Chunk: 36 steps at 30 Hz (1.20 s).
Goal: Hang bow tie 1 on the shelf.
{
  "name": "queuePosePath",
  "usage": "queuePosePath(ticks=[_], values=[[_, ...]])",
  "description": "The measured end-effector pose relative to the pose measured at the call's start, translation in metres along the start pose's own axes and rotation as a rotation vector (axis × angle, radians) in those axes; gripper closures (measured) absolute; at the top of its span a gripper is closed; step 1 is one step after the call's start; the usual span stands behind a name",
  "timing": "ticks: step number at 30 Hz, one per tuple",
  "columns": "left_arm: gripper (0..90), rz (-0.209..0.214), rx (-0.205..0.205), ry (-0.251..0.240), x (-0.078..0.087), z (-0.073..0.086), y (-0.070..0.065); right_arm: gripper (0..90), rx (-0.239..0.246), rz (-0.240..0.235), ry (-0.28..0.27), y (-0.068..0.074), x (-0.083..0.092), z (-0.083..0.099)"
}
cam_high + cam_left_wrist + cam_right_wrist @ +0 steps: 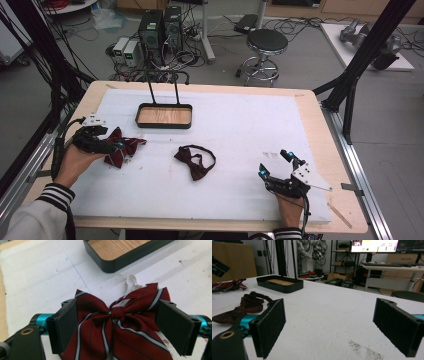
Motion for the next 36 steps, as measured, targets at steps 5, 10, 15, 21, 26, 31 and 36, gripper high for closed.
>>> queuePosePath(ticks=[5, 10, 15, 21, 26, 31, 36], values=[[22.1, 0.023, 0.002, 0.066, -0.005, -0.003, 0.004, 10.3, -0.001, 0.001, -0.001, 0.0, 0.0, 0.0], [23.7, 0.04, 0.007, 0.124, -0.012, -0.004, 0.005, 10.3, -0.002, -0.002, -0.001, 0.0, 0.0, 0.0], [24.6, 0.056, 0.016, 0.173, -0.017, -0.005, 0.007, 10.3, -0.007, -0.002, 0.0, 0.0, 0.0, 0.0], [26.8, 0.07, 0.023, 0.236, -0.023, -0.008, 0.006, 10.2, -0.011, -0.002, 0.002, 0.0, 0.0, 0.0], [30.9, 0.073, 0.04, 0.278, -0.028, -0.008, 0.005, 10.2, -0.01, -0.001, 0.002, 0.0, 0.0, 0.0], [31.7, 0.078, 0.057, 0.308, -0.033, -0.009, 0.003, 10.3, -0.01, -0.001, 0.002, 0.0, 0.0, 0.0], [33.5, 0.081, 0.073, 0.334, -0.036, -0.01, 0.002, 10.2, -0.012, -0.001, 0.003, 0.0, 0.0, 0.0]])
Point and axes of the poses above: each handheld gripper's, and its own axes: x roughly backward along the jaws, z roughly out of its underside, y roughly to its left, the point moved 5 cm from there along -x, roughly forward along the jaws, and after that the axes turned 5 degrees about -x, right-handed, at the moved point
